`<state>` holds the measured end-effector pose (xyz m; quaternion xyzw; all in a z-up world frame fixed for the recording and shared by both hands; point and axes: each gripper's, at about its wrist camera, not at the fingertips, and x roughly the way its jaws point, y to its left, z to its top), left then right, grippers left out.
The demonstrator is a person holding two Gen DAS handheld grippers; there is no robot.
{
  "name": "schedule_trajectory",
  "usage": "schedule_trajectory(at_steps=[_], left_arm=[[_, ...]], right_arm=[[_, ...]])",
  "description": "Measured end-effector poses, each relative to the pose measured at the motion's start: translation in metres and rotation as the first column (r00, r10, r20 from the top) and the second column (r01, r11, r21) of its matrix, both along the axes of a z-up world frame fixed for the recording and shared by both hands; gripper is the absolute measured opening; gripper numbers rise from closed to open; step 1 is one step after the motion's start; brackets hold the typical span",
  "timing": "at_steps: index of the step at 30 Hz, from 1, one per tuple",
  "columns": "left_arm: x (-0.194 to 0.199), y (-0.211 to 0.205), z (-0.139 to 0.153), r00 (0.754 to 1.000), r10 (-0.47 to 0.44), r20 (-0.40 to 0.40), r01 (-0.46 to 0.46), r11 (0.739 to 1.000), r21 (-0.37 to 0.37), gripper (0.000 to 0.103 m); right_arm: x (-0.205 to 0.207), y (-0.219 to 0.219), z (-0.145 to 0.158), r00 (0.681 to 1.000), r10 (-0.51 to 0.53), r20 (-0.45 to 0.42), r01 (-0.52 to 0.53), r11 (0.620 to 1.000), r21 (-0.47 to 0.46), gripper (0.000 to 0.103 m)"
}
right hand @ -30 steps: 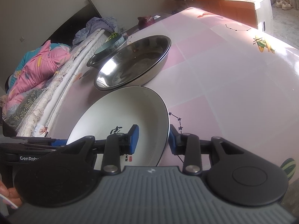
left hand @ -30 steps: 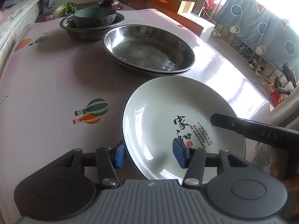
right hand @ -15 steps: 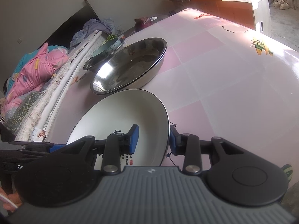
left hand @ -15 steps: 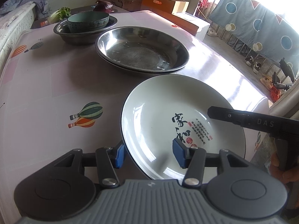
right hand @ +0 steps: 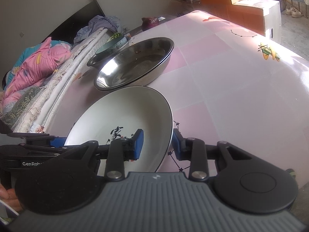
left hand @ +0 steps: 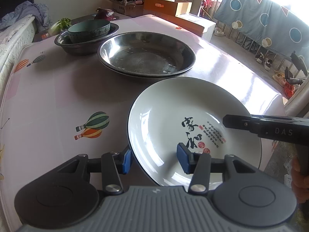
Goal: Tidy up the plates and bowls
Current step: 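Lift the white plate off the table with both grippers, then carry the white plate toward the stacked steel basin with both grippers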
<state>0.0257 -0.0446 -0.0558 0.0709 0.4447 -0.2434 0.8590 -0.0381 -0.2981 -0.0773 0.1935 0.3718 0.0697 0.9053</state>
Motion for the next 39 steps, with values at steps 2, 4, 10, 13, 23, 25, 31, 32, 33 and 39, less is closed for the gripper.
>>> schedule_trajectory(at_steps=[2,4,10,13,23,25,31,32,33,39], left_arm=[[-0.002,-0.001,0.001,1.000,-0.004,-0.001,0.004,1.000,0.003,0.048],[-0.005,0.000,0.001,1.000,-0.013,-0.009,0.013,1.000,-0.003,0.048],[-0.007,-0.001,0.001,1.000,-0.022,-0.007,0.022,1.000,0.003,0.048],[-0.004,-0.001,0.001,1.000,-0.018,-0.013,0.018,1.000,-0.002,0.048],[0.000,-0.001,0.001,1.000,-0.014,-0.018,0.014,1.000,-0.005,0.049],[0.001,-0.001,0.001,1.000,-0.013,-0.019,0.013,1.000,-0.006,0.049],[0.002,-0.002,0.001,1.000,-0.012,-0.017,0.012,1.000,-0.007,0.050],[0.002,-0.002,0.001,1.000,-0.012,-0.017,0.012,1.000,-0.007,0.050],[0.002,-0.002,0.001,1.000,-0.012,-0.017,0.012,1.000,-0.007,0.050],[0.004,-0.003,0.000,1.000,-0.009,-0.011,0.009,1.000,-0.006,0.052]], right_arm=[[0.000,0.001,0.000,1.000,-0.002,0.002,0.002,1.000,-0.003,0.031],[-0.001,0.000,0.001,1.000,-0.007,0.002,0.007,1.000,-0.003,0.031],[-0.001,-0.002,0.001,1.000,-0.006,0.005,0.007,1.000,-0.015,0.031],[-0.002,0.001,0.001,1.000,-0.002,0.007,0.002,0.999,-0.037,0.031],[-0.001,0.002,0.001,1.000,-0.005,0.008,0.005,0.999,-0.040,0.031],[-0.001,0.002,0.001,1.000,-0.005,0.008,0.005,0.999,-0.039,0.031],[-0.001,0.002,0.001,1.000,-0.004,0.008,0.004,0.999,-0.042,0.031],[0.000,0.002,0.001,1.000,-0.003,0.009,0.004,0.999,-0.043,0.032],[0.000,0.002,0.001,1.000,-0.004,0.009,0.004,0.999,-0.043,0.032],[0.001,0.002,0.001,1.000,-0.004,0.010,0.004,0.999,-0.048,0.032]])
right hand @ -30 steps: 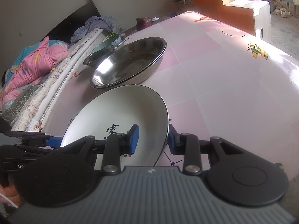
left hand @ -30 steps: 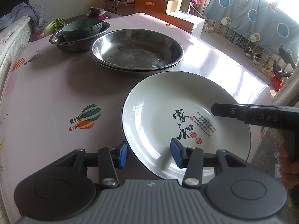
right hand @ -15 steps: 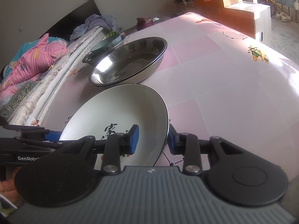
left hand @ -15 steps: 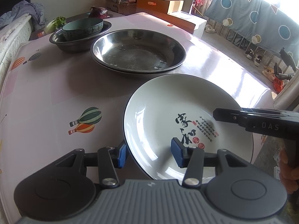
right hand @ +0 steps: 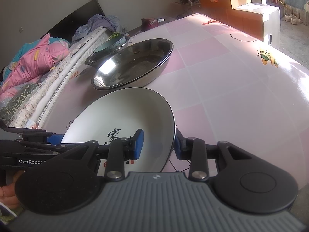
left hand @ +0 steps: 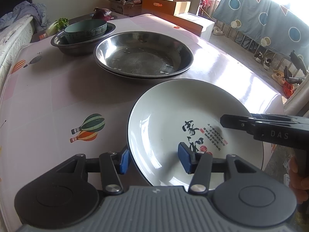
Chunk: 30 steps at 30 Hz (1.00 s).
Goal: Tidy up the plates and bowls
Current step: 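Carry the white plate toward the stacked steel basin with both grippers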
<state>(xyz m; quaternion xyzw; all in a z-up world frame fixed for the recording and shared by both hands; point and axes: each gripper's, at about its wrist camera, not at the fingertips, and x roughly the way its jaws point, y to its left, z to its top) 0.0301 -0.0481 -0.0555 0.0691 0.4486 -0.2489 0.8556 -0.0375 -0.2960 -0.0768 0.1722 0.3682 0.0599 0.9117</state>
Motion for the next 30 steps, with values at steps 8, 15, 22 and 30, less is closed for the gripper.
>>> schedule_trajectory(at_steps=[8,15,22,30], left_arm=[[-0.002,-0.002,-0.001,1.000,0.011,0.010,-0.011,1.000,0.002,0.053],[-0.002,-0.005,0.000,0.999,0.028,0.016,-0.029,0.999,0.016,0.053],[-0.002,-0.007,0.002,0.999,0.042,0.023,-0.043,0.999,0.033,0.052],[-0.001,-0.007,0.005,0.998,0.053,0.028,-0.054,0.998,0.032,0.052]], right_arm=[[0.000,0.005,0.000,1.000,0.003,0.009,-0.003,0.999,-0.035,0.033],[0.000,0.011,0.002,1.000,-0.003,0.010,0.004,0.998,-0.065,0.035],[0.000,0.011,0.003,1.000,-0.011,0.006,0.011,0.998,-0.057,0.036],[-0.002,0.011,0.005,1.000,-0.006,0.012,0.007,0.999,-0.053,0.036]])
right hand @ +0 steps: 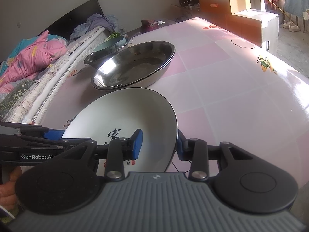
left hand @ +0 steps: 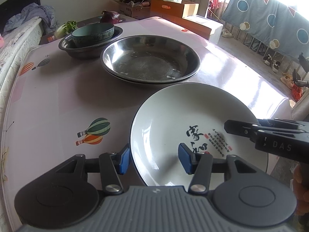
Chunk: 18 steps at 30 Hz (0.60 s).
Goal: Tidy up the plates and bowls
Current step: 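Carry the white plate toward the stacked steel basin with both grippers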
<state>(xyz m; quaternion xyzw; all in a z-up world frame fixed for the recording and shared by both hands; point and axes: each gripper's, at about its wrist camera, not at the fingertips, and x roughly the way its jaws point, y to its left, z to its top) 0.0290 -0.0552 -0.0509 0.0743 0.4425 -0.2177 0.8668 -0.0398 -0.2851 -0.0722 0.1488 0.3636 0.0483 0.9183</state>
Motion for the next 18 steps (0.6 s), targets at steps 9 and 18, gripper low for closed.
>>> schedule_trajectory(at_steps=[9,18], left_arm=[[-0.0018,0.0007,0.0016,1.000,0.002,0.000,-0.002,1.000,-0.007,0.052],[-0.0017,0.0034,0.0015,1.000,-0.008,-0.004,0.008,1.000,-0.030,0.052]], right_arm=[[-0.0025,-0.0010,0.0015,1.000,-0.003,-0.002,0.003,1.000,0.003,0.036],[-0.0041,-0.0029,0.0008,1.000,-0.007,-0.006,0.007,1.000,0.003,0.035]])
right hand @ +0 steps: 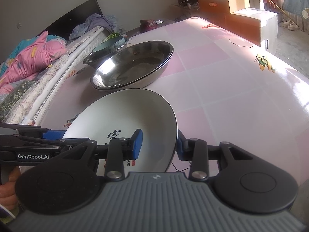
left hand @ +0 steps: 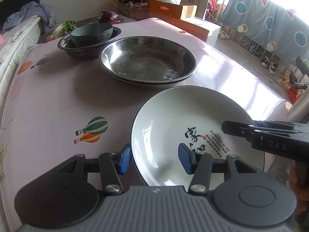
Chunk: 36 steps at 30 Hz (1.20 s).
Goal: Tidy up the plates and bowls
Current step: 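Carry the white plate toward the stacked steel basin with both grippers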
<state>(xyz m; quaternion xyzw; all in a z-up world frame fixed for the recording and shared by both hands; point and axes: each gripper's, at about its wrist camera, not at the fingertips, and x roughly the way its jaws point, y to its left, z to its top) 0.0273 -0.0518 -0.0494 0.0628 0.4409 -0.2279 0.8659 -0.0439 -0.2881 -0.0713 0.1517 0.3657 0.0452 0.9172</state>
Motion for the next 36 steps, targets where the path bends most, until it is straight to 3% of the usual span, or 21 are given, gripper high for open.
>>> schedule_trajectory(at_steps=[7,20,36], left_arm=[[0.002,0.007,-0.007,0.999,-0.027,-0.032,0.026,0.999,-0.030,0.045],[0.006,0.014,-0.009,0.998,-0.019,-0.055,0.013,0.993,-0.114,0.052],[-0.001,0.013,0.000,0.998,-0.003,-0.059,-0.003,0.994,-0.112,0.052]], right_arm=[[-0.002,0.000,-0.002,1.000,0.012,0.005,-0.012,1.000,-0.017,0.033],[-0.005,0.003,-0.004,1.000,-0.006,0.018,0.006,1.000,-0.015,0.035],[-0.013,-0.001,0.006,1.000,-0.025,0.010,0.025,1.000,0.018,0.035]])
